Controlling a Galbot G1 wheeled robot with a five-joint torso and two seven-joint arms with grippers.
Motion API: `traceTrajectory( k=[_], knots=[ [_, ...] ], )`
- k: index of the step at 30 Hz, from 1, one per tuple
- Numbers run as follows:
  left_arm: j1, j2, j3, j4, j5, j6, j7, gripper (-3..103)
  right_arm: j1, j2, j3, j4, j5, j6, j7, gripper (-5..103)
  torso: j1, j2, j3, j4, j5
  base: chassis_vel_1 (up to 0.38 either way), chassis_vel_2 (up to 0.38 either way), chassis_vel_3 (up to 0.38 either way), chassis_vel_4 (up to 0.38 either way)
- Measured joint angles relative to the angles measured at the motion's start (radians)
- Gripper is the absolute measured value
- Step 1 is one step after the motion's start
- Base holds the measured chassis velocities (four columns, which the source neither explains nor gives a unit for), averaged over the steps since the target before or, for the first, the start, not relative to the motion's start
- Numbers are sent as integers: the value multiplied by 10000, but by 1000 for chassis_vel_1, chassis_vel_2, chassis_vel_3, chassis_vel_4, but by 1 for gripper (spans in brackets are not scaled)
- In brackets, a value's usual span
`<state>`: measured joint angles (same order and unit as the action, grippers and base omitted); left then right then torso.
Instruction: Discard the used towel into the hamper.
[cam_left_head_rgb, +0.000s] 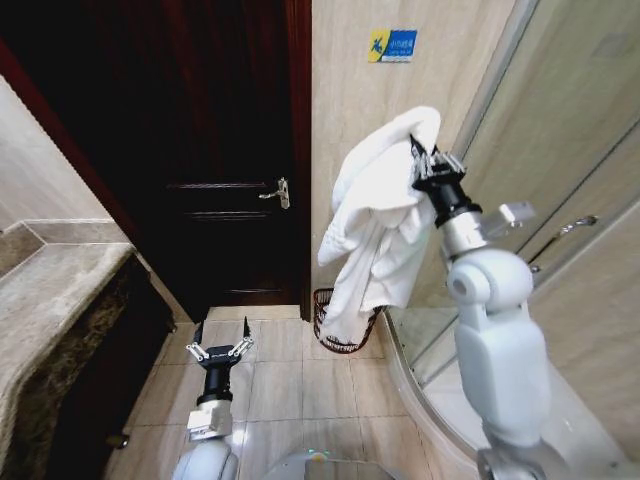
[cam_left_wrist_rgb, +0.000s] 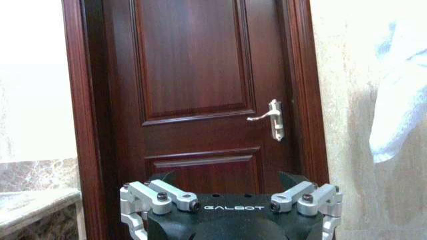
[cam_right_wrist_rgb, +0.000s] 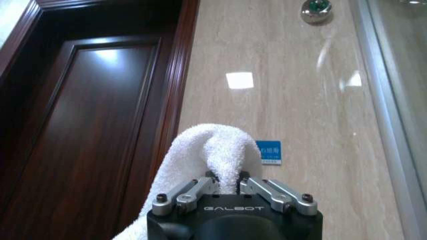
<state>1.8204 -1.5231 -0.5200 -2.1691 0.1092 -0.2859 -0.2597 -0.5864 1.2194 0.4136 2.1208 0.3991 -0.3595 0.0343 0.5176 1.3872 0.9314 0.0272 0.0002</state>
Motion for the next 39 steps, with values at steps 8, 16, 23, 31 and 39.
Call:
traceTrajectory(
  k=[8,16,23,31,39],
  knots=[
    [-6,11,37,69,-2,-65,-94,100,1791,-667,-395,-836,583,-89,161,12,0,-1,-1,0,-2,0,0,0,0],
    [-47,19,103,63,2,-84,-95,100,3227,-1368,-590,-1417,1256,-126,177,12,-1,-1,-2,-3,0,0,0,0,0],
    [-31,-3,123,143,9,-243,-112,100,4007,-1325,-925,-2165,1668,7,150,12,-2,-1,-3,-1,-3,0,0,0,0],
    [-49,22,105,213,-5,-318,-129,100,5123,-957,-1320,-3560,1555,145,103,12,0,-3,-1,2,-2,0,0,0,0],
    [-39,76,93,255,-45,-432,-143,100,6316,-1253,-1240,-4415,1372,-70,23,12,-1,-2,-3,-3,-4,0,0,0,0]
  ],
)
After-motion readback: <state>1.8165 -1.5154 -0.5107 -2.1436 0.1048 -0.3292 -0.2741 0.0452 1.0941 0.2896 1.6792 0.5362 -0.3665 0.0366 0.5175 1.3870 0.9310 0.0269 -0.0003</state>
